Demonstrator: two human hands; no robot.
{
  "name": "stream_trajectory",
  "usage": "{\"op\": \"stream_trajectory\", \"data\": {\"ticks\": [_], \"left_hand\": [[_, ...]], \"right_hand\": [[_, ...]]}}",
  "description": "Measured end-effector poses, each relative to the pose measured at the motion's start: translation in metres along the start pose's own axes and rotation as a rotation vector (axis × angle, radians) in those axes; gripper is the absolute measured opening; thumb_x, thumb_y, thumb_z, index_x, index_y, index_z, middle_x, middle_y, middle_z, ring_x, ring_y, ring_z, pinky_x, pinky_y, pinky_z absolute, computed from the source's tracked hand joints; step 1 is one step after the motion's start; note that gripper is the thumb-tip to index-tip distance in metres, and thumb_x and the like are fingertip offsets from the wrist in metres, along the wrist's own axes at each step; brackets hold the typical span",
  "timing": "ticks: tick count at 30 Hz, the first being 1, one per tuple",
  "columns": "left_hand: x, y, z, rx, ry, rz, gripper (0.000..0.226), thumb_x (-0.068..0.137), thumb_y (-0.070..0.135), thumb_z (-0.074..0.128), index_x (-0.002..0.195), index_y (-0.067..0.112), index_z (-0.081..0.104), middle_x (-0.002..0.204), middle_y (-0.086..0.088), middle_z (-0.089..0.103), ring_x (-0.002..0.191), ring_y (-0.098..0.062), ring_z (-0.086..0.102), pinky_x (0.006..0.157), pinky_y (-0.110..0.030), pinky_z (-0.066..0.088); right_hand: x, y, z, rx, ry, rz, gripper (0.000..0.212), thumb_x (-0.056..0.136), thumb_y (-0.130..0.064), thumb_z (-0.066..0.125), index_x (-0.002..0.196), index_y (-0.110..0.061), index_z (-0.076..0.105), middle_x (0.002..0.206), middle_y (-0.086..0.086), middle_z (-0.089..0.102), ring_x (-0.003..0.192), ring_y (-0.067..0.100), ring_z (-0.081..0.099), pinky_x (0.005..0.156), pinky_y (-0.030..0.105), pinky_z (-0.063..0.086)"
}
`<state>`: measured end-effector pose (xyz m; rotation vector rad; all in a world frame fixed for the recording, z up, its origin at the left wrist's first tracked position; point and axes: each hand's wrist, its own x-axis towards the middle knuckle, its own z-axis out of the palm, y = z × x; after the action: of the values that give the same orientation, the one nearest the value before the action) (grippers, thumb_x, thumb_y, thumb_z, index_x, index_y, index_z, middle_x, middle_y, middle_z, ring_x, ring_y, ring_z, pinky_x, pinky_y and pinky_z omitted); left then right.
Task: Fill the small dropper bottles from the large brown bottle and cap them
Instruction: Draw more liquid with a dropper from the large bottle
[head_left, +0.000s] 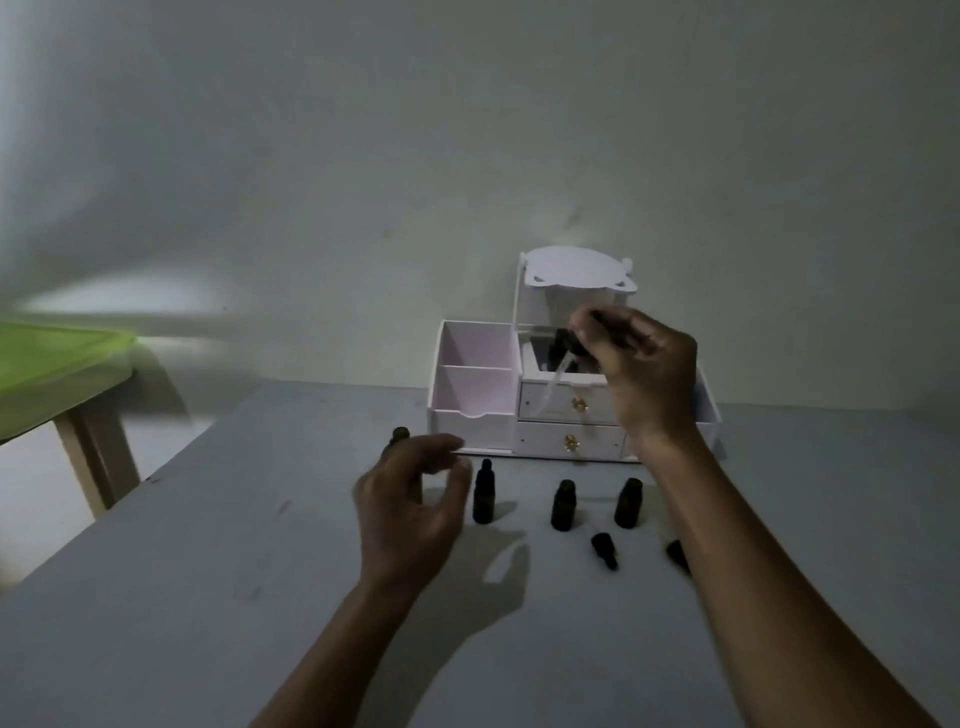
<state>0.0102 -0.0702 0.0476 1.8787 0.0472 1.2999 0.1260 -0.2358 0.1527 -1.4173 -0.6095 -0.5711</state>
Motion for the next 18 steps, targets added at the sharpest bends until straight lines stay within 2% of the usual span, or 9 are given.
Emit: {"op": "stream_trajectory", "data": {"ticks": [4,6,8,11,13,18], "left_hand": [[-0.021,0.025,0.043,-0.102,-0.326,-0.258,0.024,0.082,0.020,0.078,0.103,0.025,0.070,0.084,0.016,0.069,0.082,-0.001,0.067,0.072,-0.009,0.052],[-0.026,0.024,0.062,-0.075,-0.414,-0.359,0.036,0.080,0.026,0.079,0.114,0.028,0.067,0.097,0.016,0.068,0.086,-0.001,0.065,0.071,-0.007,0.051],[-0.029,0.020,0.078,-0.041,-0.471,-0.440,0.050,0.080,0.027,0.080,0.126,0.023,0.061,0.114,0.010,0.066,0.093,-0.001,0.061,0.070,-0.006,0.048],[-0.031,0.011,0.094,-0.004,-0.546,-0.494,0.062,0.081,0.022,0.079,0.138,0.018,0.053,0.132,0.001,0.059,0.105,-0.007,0.058,0.078,-0.011,0.046],[-0.031,0.007,0.100,0.006,-0.566,-0.505,0.064,0.082,0.019,0.078,0.140,0.017,0.051,0.134,-0.002,0.058,0.110,-0.011,0.058,0.085,-0.016,0.046],[-0.029,-0.002,0.106,0.009,-0.556,-0.513,0.063,0.079,0.018,0.081,0.136,0.017,0.055,0.124,-0.002,0.064,0.102,-0.010,0.061,0.090,-0.022,0.051]], "right_hand": [[-0.016,0.031,-0.031,-0.083,0.046,0.059,0.016,0.084,-0.023,0.077,0.096,-0.012,0.077,0.087,0.002,0.077,0.085,0.020,0.075,0.082,0.042,0.061],[-0.022,0.038,-0.036,-0.089,0.067,0.071,0.013,0.085,-0.022,0.077,0.096,-0.015,0.076,0.084,-0.002,0.076,0.083,0.013,0.075,0.080,0.033,0.061],[-0.027,0.042,-0.040,-0.103,0.089,0.075,0.011,0.084,-0.020,0.076,0.095,-0.019,0.074,0.082,-0.011,0.073,0.078,-0.001,0.072,0.075,0.018,0.058],[-0.029,0.047,-0.043,-0.113,0.105,0.079,0.010,0.085,-0.019,0.076,0.094,-0.020,0.073,0.081,-0.014,0.072,0.077,-0.006,0.070,0.073,0.011,0.055],[-0.028,0.050,-0.045,-0.132,0.105,0.077,0.010,0.085,-0.020,0.076,0.094,-0.021,0.072,0.081,-0.015,0.071,0.077,-0.007,0.069,0.072,0.009,0.054],[-0.031,0.059,-0.044,-0.147,0.073,0.088,0.010,0.085,-0.020,0.075,0.094,-0.024,0.072,0.081,-0.017,0.070,0.078,-0.006,0.070,0.072,0.011,0.055]]}}
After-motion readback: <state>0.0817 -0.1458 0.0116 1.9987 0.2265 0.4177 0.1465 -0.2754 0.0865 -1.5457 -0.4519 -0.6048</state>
